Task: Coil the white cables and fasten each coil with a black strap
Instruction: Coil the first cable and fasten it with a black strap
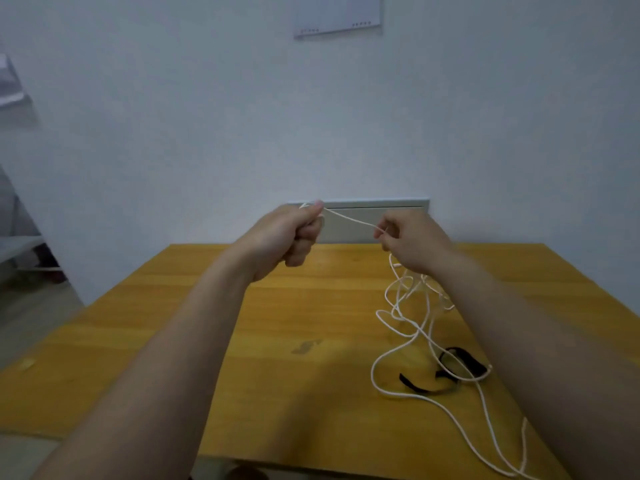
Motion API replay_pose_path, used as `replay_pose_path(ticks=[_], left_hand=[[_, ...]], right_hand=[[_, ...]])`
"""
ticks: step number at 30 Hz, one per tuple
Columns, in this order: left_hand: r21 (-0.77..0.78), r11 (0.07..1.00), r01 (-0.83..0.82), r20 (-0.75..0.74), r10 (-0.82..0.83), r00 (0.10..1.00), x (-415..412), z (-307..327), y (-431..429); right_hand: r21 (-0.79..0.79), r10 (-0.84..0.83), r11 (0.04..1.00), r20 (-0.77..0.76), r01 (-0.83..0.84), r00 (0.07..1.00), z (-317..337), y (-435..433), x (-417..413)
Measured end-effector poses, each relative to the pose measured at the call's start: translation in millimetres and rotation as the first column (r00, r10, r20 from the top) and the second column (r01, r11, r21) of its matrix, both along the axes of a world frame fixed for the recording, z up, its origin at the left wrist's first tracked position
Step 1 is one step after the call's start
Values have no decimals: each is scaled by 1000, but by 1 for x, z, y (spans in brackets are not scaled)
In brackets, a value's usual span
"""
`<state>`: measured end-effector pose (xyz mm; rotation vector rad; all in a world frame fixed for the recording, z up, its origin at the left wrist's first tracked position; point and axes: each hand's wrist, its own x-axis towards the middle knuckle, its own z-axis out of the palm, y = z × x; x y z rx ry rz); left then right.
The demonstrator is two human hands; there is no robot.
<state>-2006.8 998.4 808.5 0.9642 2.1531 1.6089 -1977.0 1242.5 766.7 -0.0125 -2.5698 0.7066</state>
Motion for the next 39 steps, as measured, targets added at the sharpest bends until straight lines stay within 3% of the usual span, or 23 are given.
replay_pose_path(ticks=[6, 11, 14, 16, 19, 24, 28, 30, 33, 36, 39], left_hand=[[346, 937, -44, 188, -23, 982, 13, 21, 9], [566, 823, -38, 157, -62, 986, 23, 39, 18], [731, 680, -64, 161, -81, 984, 30, 55, 19], [825, 557, -95, 166, -79, 983, 29, 64, 17], [884, 436, -168, 199, -26, 980, 23, 68, 13], [916, 163, -367, 356, 95, 930, 14, 61, 5], [836, 72, -544, 507, 281, 815, 2, 39, -2], [795, 67, -603, 545, 357, 758, -3, 29, -2], [745, 145, -651, 517, 491, 701, -3, 19, 3], [675, 324, -664, 316, 686, 655, -4, 6, 13], [542, 511, -667, 39, 778, 627, -3, -8, 22]], right_hand=[[60, -115, 991, -80, 120, 990, 23, 3, 18], [142, -202, 969, -26, 203, 979, 26, 7, 27], [168, -250, 959, 109, 230, 962, 15, 12, 30], [91, -235, 971, 185, 222, 954, 5, 19, 32], [20, -244, 969, 180, 245, 953, -1, 23, 35], [82, -333, 943, 166, 324, 928, -2, 28, 39], [11, -361, 931, 165, 364, 918, -10, 31, 43], [-22, -356, 930, 192, 367, 914, -14, 33, 41], [-89, -308, 940, 193, 329, 932, -15, 31, 38], [-173, -170, 966, 146, 195, 974, -9, 20, 37], [-334, -35, 939, 150, 84, 988, 1, 10, 33]])
